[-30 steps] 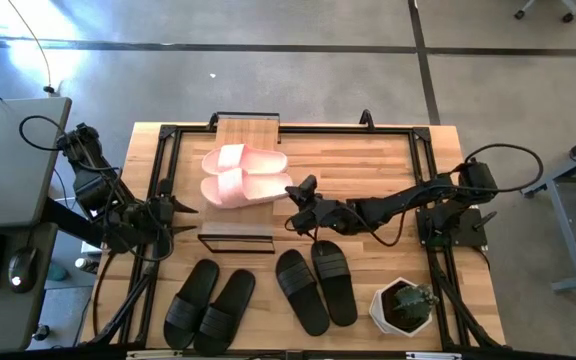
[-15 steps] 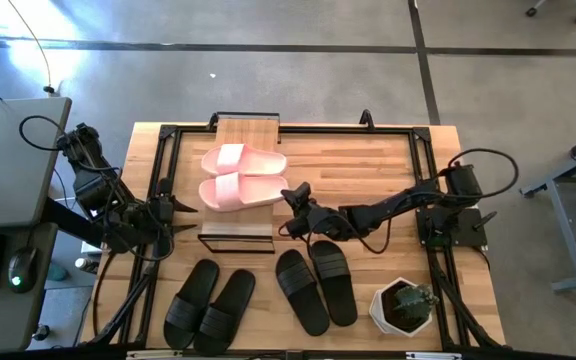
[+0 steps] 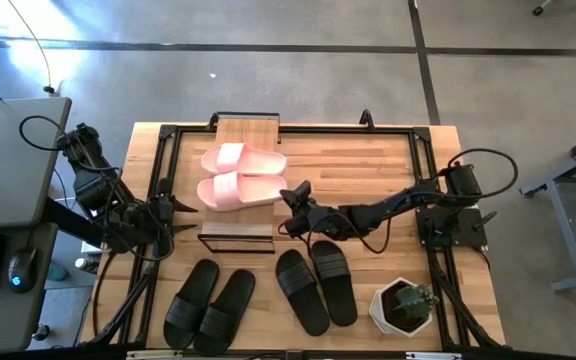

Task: Pick and place slides into the shelf
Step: Put the pink slide on the shelf

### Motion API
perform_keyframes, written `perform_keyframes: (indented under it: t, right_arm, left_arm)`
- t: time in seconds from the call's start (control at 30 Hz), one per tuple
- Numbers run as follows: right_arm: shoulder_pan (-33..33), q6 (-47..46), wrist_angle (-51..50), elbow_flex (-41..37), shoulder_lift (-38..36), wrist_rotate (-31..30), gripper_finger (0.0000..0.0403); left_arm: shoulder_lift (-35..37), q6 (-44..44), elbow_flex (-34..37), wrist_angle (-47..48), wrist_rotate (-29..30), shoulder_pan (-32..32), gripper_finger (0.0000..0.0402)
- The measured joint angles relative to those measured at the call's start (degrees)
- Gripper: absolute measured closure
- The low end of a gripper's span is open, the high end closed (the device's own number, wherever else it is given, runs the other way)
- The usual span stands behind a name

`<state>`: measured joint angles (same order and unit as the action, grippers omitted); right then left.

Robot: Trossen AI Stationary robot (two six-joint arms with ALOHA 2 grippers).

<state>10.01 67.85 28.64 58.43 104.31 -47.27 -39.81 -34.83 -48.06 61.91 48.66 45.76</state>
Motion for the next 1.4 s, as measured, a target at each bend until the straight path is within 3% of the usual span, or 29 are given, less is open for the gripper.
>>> perform_keyframes:
  t: [0.8,1.17,1.4]
  right_arm:
    - [-1.78,-0.91,-0.54,0.00,0.00,5.27,0.0383]
    - [-1.80,-0.95,-1.70,0.00,0.00,5.30,0.0322]
    - [-2.02,-2.26,-1.38,0.00,0.00,5.37,0.0311]
  left_arm:
    - [-0.04,-0.12,0.01,-0.02,-0.03,0.01,0.0245]
    - [-0.04,-0.13,0.01,-0.03,-0.23,0.00,0.0245]
    - [-0.04,-0.17,0.01,-0.05,-0.66,0.01,0.0245]
